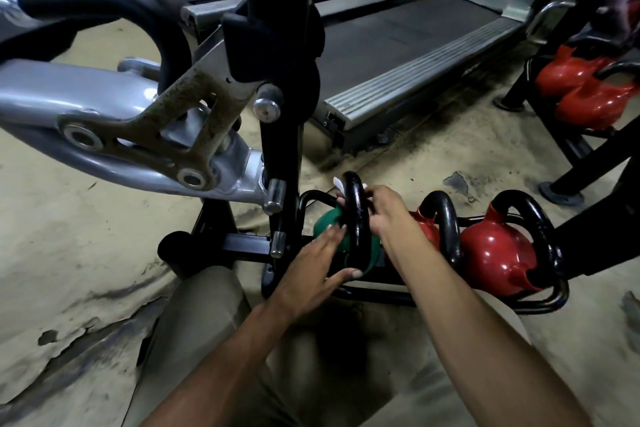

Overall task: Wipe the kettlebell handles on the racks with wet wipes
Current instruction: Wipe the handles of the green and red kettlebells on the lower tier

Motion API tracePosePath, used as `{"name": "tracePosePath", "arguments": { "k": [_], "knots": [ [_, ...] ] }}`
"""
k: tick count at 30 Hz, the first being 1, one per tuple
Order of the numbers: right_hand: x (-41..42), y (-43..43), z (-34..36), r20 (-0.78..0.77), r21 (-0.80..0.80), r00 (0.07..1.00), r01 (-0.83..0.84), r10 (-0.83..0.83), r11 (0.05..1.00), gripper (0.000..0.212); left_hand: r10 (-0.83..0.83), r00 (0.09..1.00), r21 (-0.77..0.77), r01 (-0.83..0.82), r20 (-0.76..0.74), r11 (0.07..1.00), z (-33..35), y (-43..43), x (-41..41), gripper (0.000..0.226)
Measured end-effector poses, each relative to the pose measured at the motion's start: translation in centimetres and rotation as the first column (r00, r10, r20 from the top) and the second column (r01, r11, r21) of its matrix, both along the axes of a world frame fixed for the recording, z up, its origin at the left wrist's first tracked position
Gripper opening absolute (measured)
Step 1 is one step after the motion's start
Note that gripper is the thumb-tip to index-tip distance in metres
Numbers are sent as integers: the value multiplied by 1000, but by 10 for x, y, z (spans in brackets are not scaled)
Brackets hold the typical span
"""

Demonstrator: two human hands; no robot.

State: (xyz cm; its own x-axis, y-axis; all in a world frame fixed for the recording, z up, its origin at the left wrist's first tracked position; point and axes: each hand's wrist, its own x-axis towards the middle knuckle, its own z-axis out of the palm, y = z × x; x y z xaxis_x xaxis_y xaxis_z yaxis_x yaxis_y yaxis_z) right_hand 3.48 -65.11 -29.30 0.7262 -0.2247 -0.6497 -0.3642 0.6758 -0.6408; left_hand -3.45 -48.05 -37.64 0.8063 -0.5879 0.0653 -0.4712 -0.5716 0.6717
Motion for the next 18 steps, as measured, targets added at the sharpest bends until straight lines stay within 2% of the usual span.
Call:
{"name": "tracePosePath", "arguments": {
  "k": [2,3,4,5,6,7,8,9,10,11,12,13,14,15,16,17,18],
  "knots": [
    [-2,2,-3,93,-283,994,81,-57,956,10,-5,1000,3,5,16,1000,-1,-1,-1,90],
    [-3,0,-3,133,-473,991,91,-31,876,14,-6,1000,3,6,21,1000,-2,-2,-1,90],
    [-3,-1,1,153,-674,987,64,55,736,17,-7,1000,2,7,23,1000,-3,-3,-1,89],
    [-2,-2,7,156,-849,971,39,179,528,18,-7,1000,-2,7,21,1000,-3,-3,-1,87],
    [-1,-1,15,113,-961,939,20,326,275,16,-8,1000,-10,8,14,1000,-3,-3,0,87],
    [2,1,26,16,-1000,880,8,474,18,12,-12,1000,-19,12,4,1000,-3,-2,0,87],
    [5,6,35,-157,-974,802,-28,576,-226,9,-16,1000,-29,16,-7,999,-3,-1,0,89],
    [8,13,45,-360,-888,717,-66,597,-456,10,-22,1000,-38,21,-11,999,-3,-1,0,91],
    [8,19,51,-519,-769,649,-69,557,-636,14,-25,1000,-46,25,-10,999,-3,-1,1,92],
    [5,23,56,-612,-663,604,-40,510,-748,17,-27,1000,-53,26,-9,998,-3,0,2,91],
    [0,25,60,-651,-593,588,-1,479,-805,18,-26,1000,-58,25,-13,998,-4,0,2,90],
    [-9,24,62,-647,-573,591,39,481,-819,17,-26,999,-59,25,-20,998,-4,0,3,89],
    [-18,19,60,-602,-597,613,82,513,-798,15,-27,999,-59,25,-28,998,-5,0,3,88],
    [-28,12,56,-516,-666,652,102,556,-738,13,-28,999,-51,26,-33,998,-5,0,2,88],
    [-39,4,49,-390,-762,711,108,585,-639,10,-27,999,-39,26,-32,999,-6,-1,2,89],
    [-48,-3,40,-234,-872,780,95,581,-480,8,-26,999,-29,26,-26,999,-7,-1,3,92],
    [-54,-10,30,-74,-966,844,72,531,-249,7,-26,999,-21,26,-20,999,-8,-1,4,94]
  ]
}}
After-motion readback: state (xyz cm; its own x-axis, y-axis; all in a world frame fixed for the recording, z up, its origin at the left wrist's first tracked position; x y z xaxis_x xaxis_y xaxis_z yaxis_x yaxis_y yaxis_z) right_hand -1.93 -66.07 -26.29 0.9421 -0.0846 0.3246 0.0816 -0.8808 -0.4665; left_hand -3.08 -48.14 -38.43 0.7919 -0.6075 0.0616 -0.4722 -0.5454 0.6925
